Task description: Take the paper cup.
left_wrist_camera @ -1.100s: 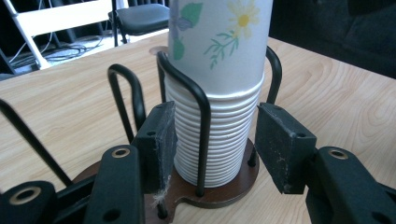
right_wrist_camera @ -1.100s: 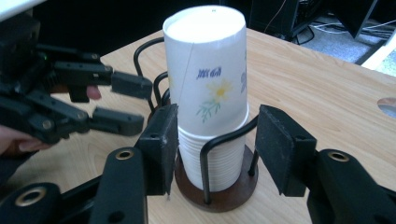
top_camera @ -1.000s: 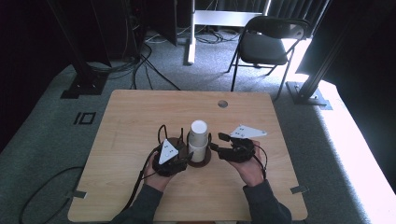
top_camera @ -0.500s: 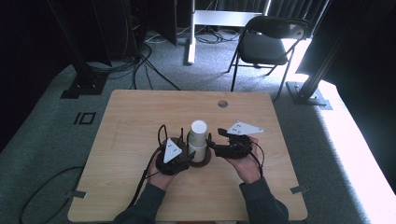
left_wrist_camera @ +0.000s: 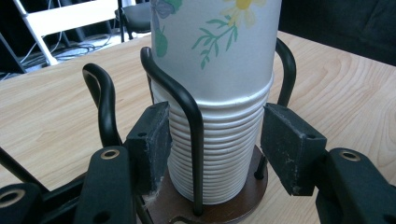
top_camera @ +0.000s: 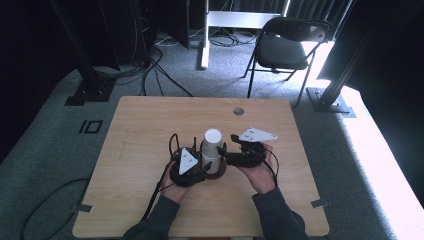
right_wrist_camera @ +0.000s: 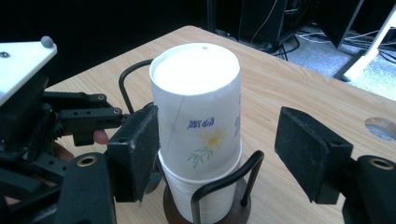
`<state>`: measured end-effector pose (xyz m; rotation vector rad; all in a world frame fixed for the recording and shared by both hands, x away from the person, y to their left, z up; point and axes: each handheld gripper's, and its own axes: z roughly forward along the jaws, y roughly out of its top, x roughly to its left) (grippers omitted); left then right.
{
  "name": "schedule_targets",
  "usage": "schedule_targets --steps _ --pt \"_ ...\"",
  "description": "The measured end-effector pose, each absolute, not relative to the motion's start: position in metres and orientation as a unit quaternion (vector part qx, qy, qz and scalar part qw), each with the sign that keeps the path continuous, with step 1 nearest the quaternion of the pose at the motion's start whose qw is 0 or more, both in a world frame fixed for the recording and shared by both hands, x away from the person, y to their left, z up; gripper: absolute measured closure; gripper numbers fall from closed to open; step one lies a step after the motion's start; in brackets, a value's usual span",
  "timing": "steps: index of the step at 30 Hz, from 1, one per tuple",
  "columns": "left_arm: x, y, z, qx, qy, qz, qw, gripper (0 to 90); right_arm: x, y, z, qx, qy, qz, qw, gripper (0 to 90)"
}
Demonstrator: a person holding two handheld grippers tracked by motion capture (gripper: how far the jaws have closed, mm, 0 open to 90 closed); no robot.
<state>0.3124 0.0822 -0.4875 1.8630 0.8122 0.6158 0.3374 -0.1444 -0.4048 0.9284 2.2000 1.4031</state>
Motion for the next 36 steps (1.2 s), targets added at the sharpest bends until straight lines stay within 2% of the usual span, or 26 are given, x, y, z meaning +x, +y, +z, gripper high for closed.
schedule_targets --steps 10,36 --pt "0.315 0.078 -0.489 0.763 0.341 0.252 0.488 42.3 0.343 -0.134 -0.404 0.325 0.782 0.498 0.185 27.2" --pt "0.318 0.077 -0.489 0.760 0.343 0.251 0.492 41.4 0.360 -0.108 -0.408 0.315 0.791 0.489 0.187 26.0"
